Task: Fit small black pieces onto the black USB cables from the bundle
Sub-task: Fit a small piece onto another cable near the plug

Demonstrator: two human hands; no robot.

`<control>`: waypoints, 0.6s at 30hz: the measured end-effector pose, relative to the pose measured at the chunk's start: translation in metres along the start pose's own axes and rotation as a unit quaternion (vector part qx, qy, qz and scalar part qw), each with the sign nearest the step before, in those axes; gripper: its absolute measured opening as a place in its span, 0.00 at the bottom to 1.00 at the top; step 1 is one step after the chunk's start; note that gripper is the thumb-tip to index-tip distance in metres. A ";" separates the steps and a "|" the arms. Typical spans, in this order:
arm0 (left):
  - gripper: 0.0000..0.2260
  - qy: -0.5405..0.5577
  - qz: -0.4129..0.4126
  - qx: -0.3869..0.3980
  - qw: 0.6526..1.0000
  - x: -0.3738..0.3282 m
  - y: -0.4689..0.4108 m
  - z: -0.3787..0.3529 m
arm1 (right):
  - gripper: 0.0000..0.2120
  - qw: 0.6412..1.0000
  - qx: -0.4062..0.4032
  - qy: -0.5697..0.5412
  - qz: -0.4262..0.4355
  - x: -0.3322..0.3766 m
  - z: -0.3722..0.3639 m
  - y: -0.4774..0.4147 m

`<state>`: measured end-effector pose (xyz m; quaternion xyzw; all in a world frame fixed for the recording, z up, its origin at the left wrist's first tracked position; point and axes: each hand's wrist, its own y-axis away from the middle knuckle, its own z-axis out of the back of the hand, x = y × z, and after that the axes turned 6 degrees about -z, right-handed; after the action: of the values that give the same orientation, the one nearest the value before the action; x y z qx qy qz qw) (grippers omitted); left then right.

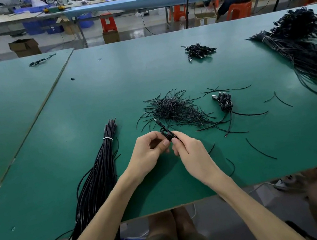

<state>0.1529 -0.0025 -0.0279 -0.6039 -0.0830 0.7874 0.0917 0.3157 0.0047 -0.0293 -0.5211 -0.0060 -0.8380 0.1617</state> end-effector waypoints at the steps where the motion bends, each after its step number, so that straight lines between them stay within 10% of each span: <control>1: 0.05 0.008 0.003 0.003 1.000 0.000 0.000 0.001 | 0.12 1.000 0.004 -0.011 -0.001 0.000 0.001 0.000; 18: 0.04 0.096 0.054 0.045 0.993 0.001 -0.003 0.011 | 0.12 0.994 0.017 -0.107 -0.017 -0.003 0.003 -0.001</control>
<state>0.1417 0.0009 -0.0254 -0.6757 -0.0056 0.7323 0.0839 0.3187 0.0073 -0.0306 -0.6045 -0.0464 -0.7802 0.1543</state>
